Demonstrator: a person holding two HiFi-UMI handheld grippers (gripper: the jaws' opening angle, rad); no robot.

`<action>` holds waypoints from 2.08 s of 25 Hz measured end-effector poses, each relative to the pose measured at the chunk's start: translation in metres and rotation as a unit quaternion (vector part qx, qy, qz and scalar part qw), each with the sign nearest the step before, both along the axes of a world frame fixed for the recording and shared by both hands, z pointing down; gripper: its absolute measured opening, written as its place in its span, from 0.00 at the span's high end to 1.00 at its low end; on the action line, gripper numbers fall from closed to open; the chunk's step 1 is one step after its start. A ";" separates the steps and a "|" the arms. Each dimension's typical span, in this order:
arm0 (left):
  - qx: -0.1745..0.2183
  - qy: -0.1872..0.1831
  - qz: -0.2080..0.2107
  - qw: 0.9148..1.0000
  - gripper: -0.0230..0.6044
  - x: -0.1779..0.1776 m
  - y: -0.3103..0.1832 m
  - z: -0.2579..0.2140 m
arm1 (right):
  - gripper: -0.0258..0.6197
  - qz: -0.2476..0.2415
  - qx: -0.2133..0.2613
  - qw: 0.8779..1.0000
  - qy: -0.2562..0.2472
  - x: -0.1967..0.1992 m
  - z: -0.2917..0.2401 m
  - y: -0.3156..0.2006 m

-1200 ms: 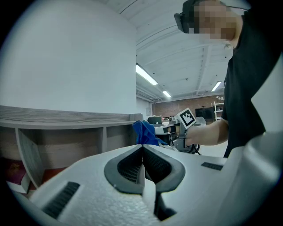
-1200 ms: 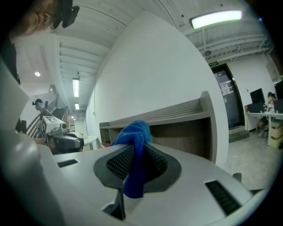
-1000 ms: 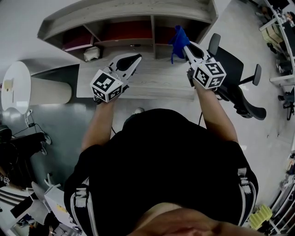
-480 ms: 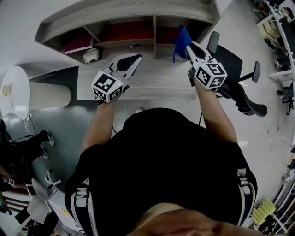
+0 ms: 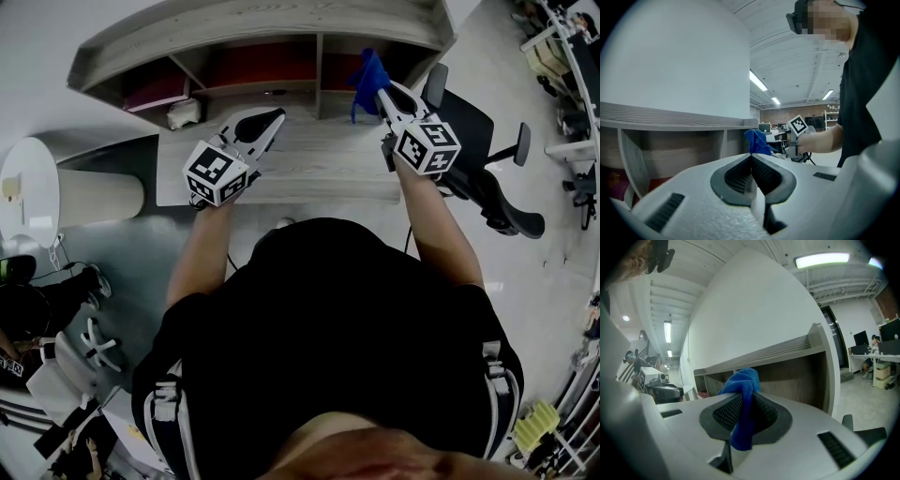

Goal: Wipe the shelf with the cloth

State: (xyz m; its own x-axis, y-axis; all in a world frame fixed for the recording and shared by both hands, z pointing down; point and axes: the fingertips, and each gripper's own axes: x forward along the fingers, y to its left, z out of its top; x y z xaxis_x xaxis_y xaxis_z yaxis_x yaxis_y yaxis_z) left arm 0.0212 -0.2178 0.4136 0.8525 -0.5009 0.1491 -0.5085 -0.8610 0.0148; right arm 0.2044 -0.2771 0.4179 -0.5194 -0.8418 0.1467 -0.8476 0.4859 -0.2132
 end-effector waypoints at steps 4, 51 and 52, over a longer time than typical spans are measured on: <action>-0.004 -0.001 0.000 1.000 0.94 -0.003 -0.004 0.006 | 0.88 0.000 -0.004 1.000 -0.005 -0.004 0.005 -0.011; -0.108 0.000 -0.021 0.994 0.94 -0.047 -0.026 0.091 | 0.88 0.021 -0.190 0.978 0.078 -0.049 0.193 -0.155; -0.109 0.000 -0.021 0.994 0.94 -0.047 -0.027 0.091 | 0.88 0.020 -0.190 0.979 0.078 -0.049 0.193 -0.155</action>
